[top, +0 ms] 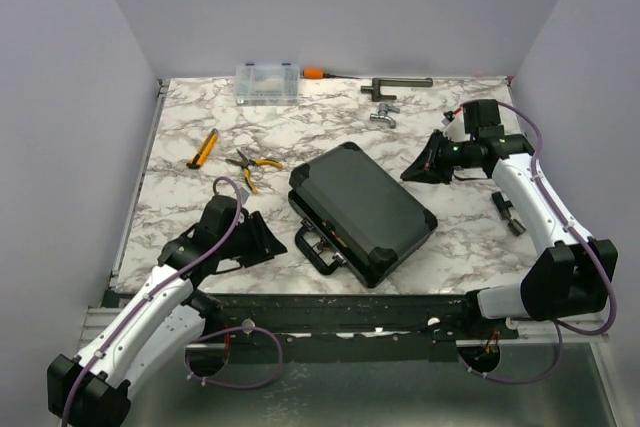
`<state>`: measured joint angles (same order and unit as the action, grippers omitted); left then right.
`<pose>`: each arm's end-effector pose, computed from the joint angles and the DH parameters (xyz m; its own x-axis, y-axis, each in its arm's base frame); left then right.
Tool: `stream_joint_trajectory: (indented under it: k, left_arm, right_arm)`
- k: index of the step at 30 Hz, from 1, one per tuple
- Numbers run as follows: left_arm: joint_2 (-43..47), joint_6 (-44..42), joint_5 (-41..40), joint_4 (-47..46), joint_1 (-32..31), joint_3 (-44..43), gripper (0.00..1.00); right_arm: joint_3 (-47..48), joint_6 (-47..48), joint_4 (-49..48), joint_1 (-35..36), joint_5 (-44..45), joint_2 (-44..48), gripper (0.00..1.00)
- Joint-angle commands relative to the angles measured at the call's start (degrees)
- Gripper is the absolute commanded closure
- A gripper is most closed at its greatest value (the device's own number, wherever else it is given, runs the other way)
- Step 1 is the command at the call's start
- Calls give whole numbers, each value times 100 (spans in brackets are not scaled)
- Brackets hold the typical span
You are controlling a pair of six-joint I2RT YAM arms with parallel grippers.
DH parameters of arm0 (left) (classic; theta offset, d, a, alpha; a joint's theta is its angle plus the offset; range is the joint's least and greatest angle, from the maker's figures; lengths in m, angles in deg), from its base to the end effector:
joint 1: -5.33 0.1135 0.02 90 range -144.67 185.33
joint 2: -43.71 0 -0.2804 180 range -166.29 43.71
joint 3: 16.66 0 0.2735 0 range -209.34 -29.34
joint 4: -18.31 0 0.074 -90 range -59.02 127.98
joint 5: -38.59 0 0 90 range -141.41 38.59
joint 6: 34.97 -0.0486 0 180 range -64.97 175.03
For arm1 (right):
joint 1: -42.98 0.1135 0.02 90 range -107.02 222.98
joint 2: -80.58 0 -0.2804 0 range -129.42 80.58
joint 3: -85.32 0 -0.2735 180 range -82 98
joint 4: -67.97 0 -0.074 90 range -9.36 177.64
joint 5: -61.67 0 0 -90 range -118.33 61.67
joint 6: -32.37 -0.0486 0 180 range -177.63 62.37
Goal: Pack up texas hold em set
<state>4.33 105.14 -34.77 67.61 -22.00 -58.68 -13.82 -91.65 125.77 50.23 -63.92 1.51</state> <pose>0.1351 -0.0855 0.2163 -0.8858 -0.3697 -0.2804 -0.1017 0.7442 -0.6602 0.2977 0.0664 0.3032 -0.9197 0.3416 -0.1934 0.1076 0.6931 0.7127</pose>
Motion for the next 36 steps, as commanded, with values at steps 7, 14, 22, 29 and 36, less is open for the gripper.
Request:
stream_joint_trajectory:
  k: [7,14,22,29,36]
  left_arm:
    - [198,359,-210,72,26,395,57]
    - [-22,425,-84,-156,26,542,59]
    - [-411,506,93,-612,-14,791,71]
    - [-786,523,236,-1146,-86,845,71]
    - [-1247,518,450,-1588,-165,800,71]
  right_arm:
    - [265,71,-444,873,-312,-170,65]
    - [244,-9,-861,1668,-147,-555,54]
    - [-52,-240,-1436,2454,-123,-873,58]
    - [-365,-292,-1656,2683,-46,-1029,62]
    - [-873,-286,-1822,2685,174,-1091,64]
